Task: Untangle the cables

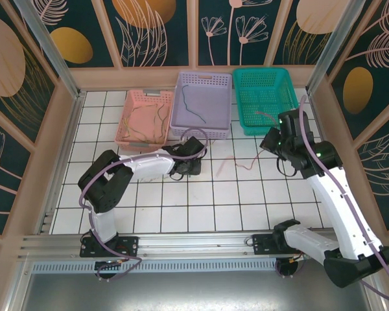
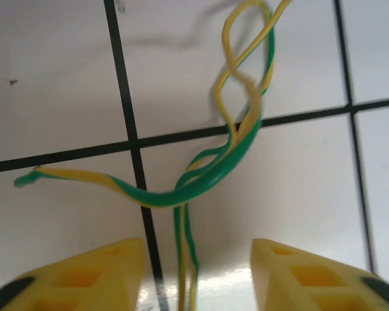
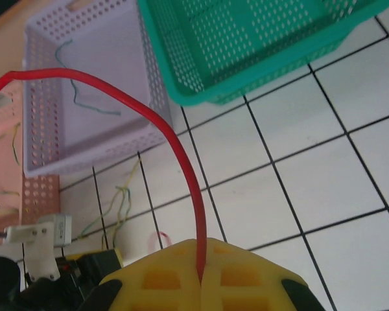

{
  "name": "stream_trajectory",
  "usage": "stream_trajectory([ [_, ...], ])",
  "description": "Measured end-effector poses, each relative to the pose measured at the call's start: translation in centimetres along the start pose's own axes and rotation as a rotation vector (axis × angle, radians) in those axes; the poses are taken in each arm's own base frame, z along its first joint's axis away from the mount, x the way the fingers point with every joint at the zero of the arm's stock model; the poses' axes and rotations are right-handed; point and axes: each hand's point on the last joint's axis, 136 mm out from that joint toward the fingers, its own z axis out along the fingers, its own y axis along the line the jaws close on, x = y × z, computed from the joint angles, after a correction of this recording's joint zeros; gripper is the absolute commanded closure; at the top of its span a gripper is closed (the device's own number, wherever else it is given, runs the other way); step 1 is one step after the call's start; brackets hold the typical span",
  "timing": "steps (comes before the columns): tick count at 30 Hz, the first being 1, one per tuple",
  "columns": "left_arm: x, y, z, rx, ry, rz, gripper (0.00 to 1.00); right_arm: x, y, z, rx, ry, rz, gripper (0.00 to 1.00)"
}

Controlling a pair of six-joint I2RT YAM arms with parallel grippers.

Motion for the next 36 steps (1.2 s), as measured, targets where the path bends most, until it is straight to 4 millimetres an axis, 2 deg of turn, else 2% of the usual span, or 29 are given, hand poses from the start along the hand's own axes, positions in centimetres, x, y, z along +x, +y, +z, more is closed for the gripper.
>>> stream_trajectory([
  [3, -1.8, -1.2, -2.1, 0.040, -0.046, -0.040, 0.38, -1.7, 0.3, 0.1, 0.003, -0.036, 0.010, 1.00],
  [6, -4.5, -2.7, -5.8, 0.111, -0.124, -0.089, 0.34, -3.9, 0.5, 0.3, -0.002, -0.089, 0.039, 1.00],
  [8, -6.3, -3.7, -8.6, 0.167, -0.182, -0.119, 0.33, -5.9, 0.8, 0.6, -0.006, -0.134, 0.061, 1.00],
  [11, -7.9, -4.5, -11.5, 0.223, -0.239, -0.150, 0.33, -9.2, 1.1, 1.1, -0.010, -0.207, 0.091, 1.00],
  [15, -8.1, -4.5, -12.6, 0.238, -0.252, -0.170, 0.33, -13.6, 0.4, 2.0, 0.005, -0.305, 0.140, 1.00],
  [21, -7.2, -3.6, -12.9, 0.230, -0.242, -0.191, 0.33, -20.4, -2.4, 4.4, 0.058, -0.449, 0.226, 1.00],
  [24, -6.9, -3.1, -13.6, 0.231, -0.247, -0.201, 0.34, -23.4, -3.9, 6.9, 0.070, -0.494, 0.284, 1.00],
  [28, -6.8, -2.9, -14.6, 0.246, -0.257, -0.220, 0.34, -25.8, -6.5, 11.8, 0.060, -0.504, 0.418, 1.00],
  [33, -6.0, -2.1, -14.6, 0.239, -0.248, -0.243, 0.34, -27.5, -8.9, 18.1, 0.028, -0.490, 0.590, 1.00],
  [36, -5.4, -1.4, -14.6, 0.226, -0.244, -0.259, 0.35, -27.9, -8.9, 20.7, -0.009, -0.479, 0.675, 1.00],
])
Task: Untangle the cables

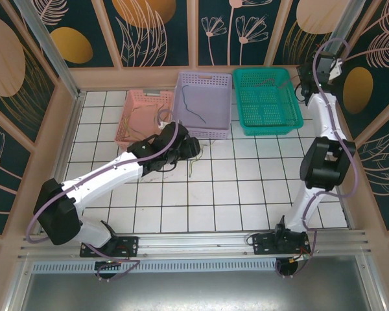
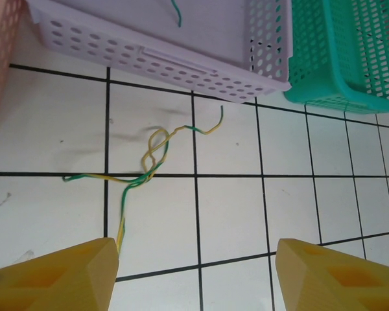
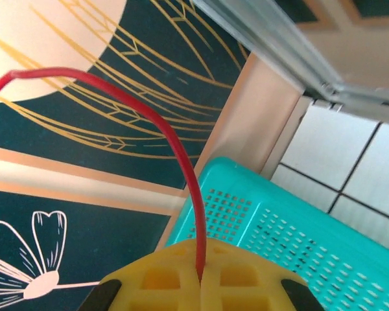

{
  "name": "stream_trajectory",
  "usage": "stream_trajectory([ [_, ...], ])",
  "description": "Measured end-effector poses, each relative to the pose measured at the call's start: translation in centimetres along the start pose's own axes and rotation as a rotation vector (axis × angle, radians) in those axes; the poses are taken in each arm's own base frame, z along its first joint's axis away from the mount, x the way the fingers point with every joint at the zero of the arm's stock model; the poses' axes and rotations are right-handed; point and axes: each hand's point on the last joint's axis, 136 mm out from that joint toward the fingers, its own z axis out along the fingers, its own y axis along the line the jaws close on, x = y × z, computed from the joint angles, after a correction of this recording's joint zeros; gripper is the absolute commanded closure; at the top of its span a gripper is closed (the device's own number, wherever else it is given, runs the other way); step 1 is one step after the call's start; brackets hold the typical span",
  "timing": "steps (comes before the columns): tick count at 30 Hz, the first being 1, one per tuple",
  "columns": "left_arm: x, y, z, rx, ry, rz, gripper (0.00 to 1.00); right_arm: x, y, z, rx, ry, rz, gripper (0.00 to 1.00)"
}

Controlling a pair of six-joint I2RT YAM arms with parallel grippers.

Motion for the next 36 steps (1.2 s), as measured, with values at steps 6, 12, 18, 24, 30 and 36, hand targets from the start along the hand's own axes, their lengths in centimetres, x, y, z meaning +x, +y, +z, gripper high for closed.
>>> stream_trajectory([
  [6, 0.5, 1.0, -0.4, -0.014, 0.000, -0.025, 0.35, 2.5, 0.2, 2.3, 0.002, 0.058, 0.123, 0.89],
  [12, 0.5, 1.0, -0.4, -0.014, 0.001, -0.024, 0.35, 9.6, -3.0, 2.6, 0.118, 0.268, 0.105, 0.48],
  [18, 0.7, 1.0, -0.3, -0.013, 0.009, -0.023, 0.33, 14.3, -8.9, -2.4, 0.251, 0.431, 0.025, 0.38],
  [24, 1.8, 1.5, 0.9, -0.022, 0.061, -0.024, 0.34, 9.1, -4.8, -9.3, 0.121, 0.350, -0.027, 0.45],
  [30, 4.2, 5.7, 2.6, -0.085, 0.159, -0.088, 0.34, 12.3, -2.5, -16.1, -0.013, 0.381, -0.147, 0.47],
  [36, 5.7, 9.0, 4.3, -0.125, 0.215, -0.232, 0.32, 25.5, -8.8, -20.3, 0.011, 0.680, -0.316, 0.49],
])
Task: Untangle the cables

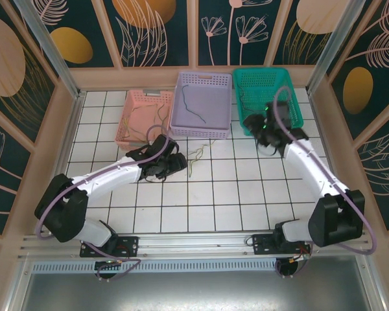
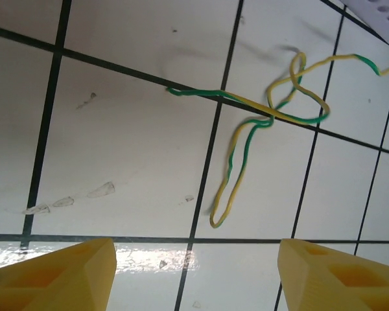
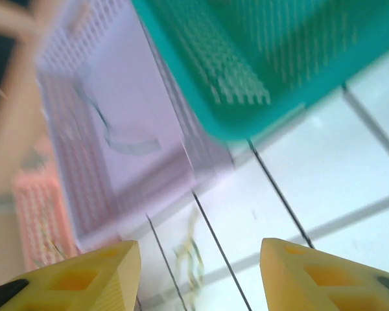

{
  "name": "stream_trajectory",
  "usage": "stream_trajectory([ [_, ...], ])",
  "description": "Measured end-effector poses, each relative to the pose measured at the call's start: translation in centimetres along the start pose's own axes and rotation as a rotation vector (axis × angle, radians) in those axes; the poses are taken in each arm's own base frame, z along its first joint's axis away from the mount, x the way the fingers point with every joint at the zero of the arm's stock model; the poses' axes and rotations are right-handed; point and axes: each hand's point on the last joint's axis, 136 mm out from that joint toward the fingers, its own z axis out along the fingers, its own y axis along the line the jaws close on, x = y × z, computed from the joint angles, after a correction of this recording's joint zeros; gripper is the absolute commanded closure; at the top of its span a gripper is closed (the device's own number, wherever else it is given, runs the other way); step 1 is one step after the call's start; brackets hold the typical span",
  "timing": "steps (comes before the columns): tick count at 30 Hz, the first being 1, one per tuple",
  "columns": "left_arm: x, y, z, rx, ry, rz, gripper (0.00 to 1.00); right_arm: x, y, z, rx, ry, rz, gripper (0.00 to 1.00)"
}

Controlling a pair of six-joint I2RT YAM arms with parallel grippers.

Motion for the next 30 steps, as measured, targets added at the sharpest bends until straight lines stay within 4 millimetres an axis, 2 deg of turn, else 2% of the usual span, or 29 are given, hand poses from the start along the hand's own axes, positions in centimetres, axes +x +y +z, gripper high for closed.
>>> stream_trajectory([
  [3, -0.8, -0.5, 0.6, 0.030, -0.012, -0.106, 0.27, 5.4, -2.0, 1.1, 0.015, 0.118, -0.032, 0.49],
  [6, -1.5, -1.3, 0.9, 0.067, -0.030, -0.245, 0.26, 8.4, -2.4, 1.3, -0.006, 0.176, -0.053, 0.49],
  [8, -1.8, -1.8, 1.0, 0.098, -0.037, -0.343, 0.28, 9.4, -2.1, 1.4, -0.029, 0.200, -0.059, 0.50],
  [13, -2.4, -3.0, 2.7, 0.156, -0.026, -0.584, 0.31, 9.6, -1.3, 1.5, -0.066, 0.199, -0.053, 0.50],
  [17, -2.6, -3.2, 4.8, 0.160, -0.010, -0.744, 0.36, 9.3, -0.8, 1.4, -0.077, 0.192, -0.056, 0.50],
  [23, -2.5, -3.0, 7.2, 0.140, 0.005, -0.861, 0.57, 8.9, -0.2, 1.3, -0.092, 0.184, -0.061, 0.51],
  [30, -2.9, -3.3, 7.5, 0.159, -0.006, -0.900, 0.87, 9.2, 0.2, 1.7, -0.108, 0.201, -0.043, 0.48],
])
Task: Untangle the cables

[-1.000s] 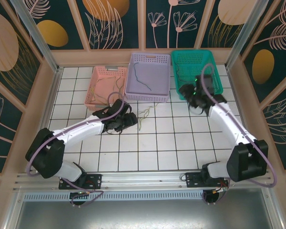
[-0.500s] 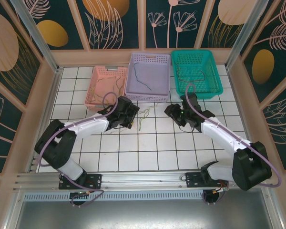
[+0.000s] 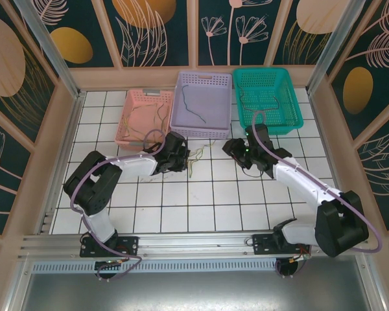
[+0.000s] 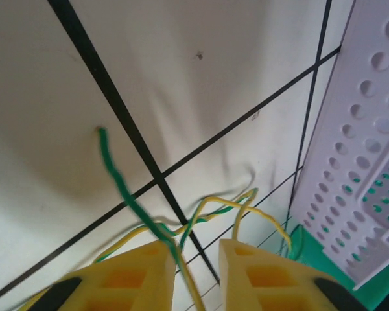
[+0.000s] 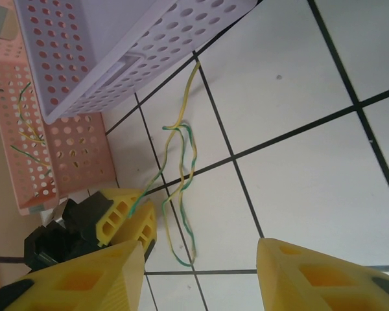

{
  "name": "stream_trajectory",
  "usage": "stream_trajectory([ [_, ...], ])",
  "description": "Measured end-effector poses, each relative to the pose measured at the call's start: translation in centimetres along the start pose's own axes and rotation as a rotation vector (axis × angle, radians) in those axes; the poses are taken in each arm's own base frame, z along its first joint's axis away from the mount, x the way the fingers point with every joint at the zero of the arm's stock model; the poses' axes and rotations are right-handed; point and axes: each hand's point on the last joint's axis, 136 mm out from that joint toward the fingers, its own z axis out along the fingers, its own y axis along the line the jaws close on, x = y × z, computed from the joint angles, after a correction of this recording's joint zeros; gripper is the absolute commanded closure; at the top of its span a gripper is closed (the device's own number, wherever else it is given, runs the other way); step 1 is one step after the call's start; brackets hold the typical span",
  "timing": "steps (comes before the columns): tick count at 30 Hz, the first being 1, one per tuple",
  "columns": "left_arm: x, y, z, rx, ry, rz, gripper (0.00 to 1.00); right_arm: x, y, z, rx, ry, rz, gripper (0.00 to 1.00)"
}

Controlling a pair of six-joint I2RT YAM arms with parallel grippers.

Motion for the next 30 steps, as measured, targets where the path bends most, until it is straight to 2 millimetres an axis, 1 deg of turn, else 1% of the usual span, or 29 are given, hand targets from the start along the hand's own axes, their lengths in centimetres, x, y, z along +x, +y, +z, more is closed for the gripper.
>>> stream_trajectory([
  [2, 0.0, -0.1, 0.0, 0.003, 0.002, 0.001, 0.99, 0.1, 0.0, 0.7, -0.005, 0.014, 0.039, 0.47],
  [3, 0.1, -0.1, 0.0, 0.004, 0.003, 0.002, 1.00, 0.1, -0.1, 1.2, -0.004, 0.022, 0.070, 0.47],
  [7, 0.3, 0.2, -0.5, 0.005, 0.014, -0.004, 1.00, 0.4, -0.2, 3.0, -0.027, 0.050, 0.219, 0.46],
  [10, 0.8, 0.2, -1.7, 0.021, 0.030, -0.009, 1.00, 0.7, 0.2, 4.0, -0.043, 0.071, 0.327, 0.44],
  [14, 2.4, -0.9, -3.7, 0.071, 0.068, -0.008, 1.00, 1.5, 1.1, 4.7, -0.046, 0.095, 0.446, 0.43],
  [16, 3.0, -1.3, -4.4, 0.089, 0.083, -0.005, 1.00, 1.7, 1.4, 4.9, -0.051, 0.102, 0.496, 0.43],
  [18, 3.3, -1.7, -4.9, 0.103, 0.092, -0.005, 1.00, 1.7, 1.6, 5.2, -0.056, 0.106, 0.539, 0.50],
  [21, 3.4, -1.8, -5.1, 0.109, 0.095, -0.004, 1.00, 1.4, 1.6, 5.8, -0.059, 0.096, 0.589, 0.53],
  [24, 3.4, -1.8, -5.2, 0.108, 0.095, -0.005, 1.00, 0.5, 2.3, 5.8, -0.074, 0.075, 0.602, 0.56],
  [27, 3.4, -1.8, -5.2, 0.111, 0.096, -0.004, 1.00, -0.9, 3.5, 5.4, -0.107, 0.046, 0.599, 0.69],
  [30, 3.6, -1.9, -5.4, 0.115, 0.099, -0.002, 1.00, -1.6, 3.2, 5.2, -0.109, 0.024, 0.604, 0.85],
])
